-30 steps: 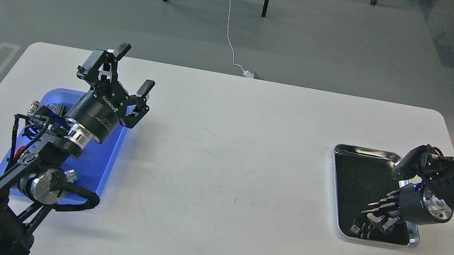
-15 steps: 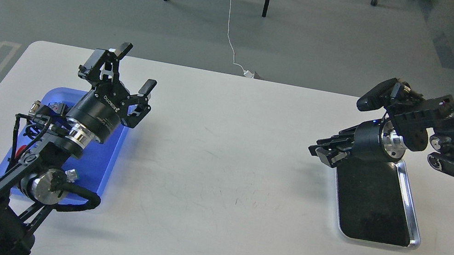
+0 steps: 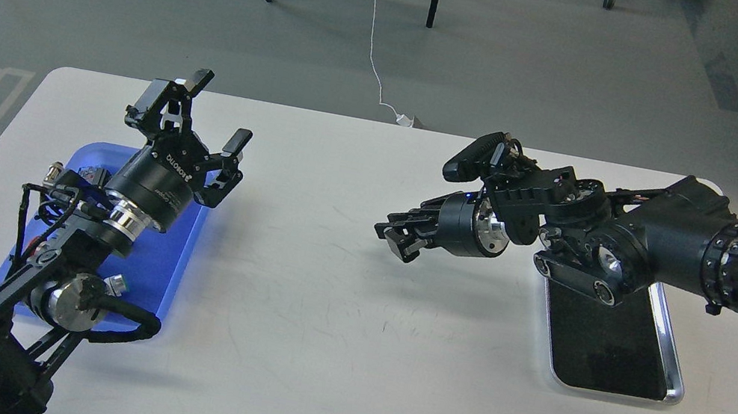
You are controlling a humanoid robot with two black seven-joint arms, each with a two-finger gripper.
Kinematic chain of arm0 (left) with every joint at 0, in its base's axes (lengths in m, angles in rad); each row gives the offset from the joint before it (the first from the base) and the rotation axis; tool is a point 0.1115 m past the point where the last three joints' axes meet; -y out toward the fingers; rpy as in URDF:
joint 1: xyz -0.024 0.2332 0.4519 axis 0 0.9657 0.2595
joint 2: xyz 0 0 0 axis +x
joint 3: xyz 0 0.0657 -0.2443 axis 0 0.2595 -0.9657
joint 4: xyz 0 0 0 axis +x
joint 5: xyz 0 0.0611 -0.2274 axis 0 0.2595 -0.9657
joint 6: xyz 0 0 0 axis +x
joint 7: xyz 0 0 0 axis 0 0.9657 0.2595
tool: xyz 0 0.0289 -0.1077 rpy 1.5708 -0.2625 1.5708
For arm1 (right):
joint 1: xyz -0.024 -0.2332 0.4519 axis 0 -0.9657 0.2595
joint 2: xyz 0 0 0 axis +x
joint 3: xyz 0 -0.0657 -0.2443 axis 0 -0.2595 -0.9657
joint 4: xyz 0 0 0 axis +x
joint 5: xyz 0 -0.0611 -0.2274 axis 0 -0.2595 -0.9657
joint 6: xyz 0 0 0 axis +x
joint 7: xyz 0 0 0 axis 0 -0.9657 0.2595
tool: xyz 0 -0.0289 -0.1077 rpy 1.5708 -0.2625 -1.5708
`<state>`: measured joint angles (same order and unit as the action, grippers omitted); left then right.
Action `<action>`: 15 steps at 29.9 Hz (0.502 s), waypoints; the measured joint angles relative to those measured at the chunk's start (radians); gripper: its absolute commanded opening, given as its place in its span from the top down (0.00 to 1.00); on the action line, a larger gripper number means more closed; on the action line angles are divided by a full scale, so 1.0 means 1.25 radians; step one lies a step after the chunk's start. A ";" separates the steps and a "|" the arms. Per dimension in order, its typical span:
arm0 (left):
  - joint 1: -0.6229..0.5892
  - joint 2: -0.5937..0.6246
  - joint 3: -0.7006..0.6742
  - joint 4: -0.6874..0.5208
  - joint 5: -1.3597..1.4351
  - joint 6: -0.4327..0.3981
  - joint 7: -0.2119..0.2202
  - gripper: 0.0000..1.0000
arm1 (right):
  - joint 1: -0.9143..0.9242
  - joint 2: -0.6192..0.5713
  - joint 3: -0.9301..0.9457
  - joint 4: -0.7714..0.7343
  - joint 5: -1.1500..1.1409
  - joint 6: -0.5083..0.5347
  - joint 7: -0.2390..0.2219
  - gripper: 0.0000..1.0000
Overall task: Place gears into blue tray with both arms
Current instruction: 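Carry the second black part to the table center and release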
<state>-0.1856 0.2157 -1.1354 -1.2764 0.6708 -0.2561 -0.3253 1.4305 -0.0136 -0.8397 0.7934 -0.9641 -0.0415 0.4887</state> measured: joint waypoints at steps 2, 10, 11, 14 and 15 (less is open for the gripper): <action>0.000 0.002 -0.001 0.000 0.000 0.000 0.000 0.02 | -0.009 0.008 -0.004 0.000 0.005 -0.002 0.000 0.80; 0.000 0.003 -0.003 0.000 0.000 0.000 -0.001 0.01 | -0.034 0.011 -0.051 0.013 0.005 -0.020 0.000 0.79; 0.000 0.003 -0.003 0.000 0.000 0.000 -0.001 0.01 | -0.036 0.011 -0.052 0.016 0.005 -0.023 0.000 0.79; 0.000 0.003 -0.004 0.000 0.000 0.000 -0.002 0.01 | -0.041 0.011 -0.054 0.026 0.003 -0.028 0.000 0.79; 0.000 0.003 -0.005 0.000 0.000 0.000 -0.002 0.02 | -0.042 0.011 -0.055 0.030 0.002 -0.029 0.000 0.78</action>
<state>-0.1857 0.2194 -1.1415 -1.2763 0.6703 -0.2561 -0.3273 1.3785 0.0001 -0.9079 0.8307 -0.9613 -0.0774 0.4887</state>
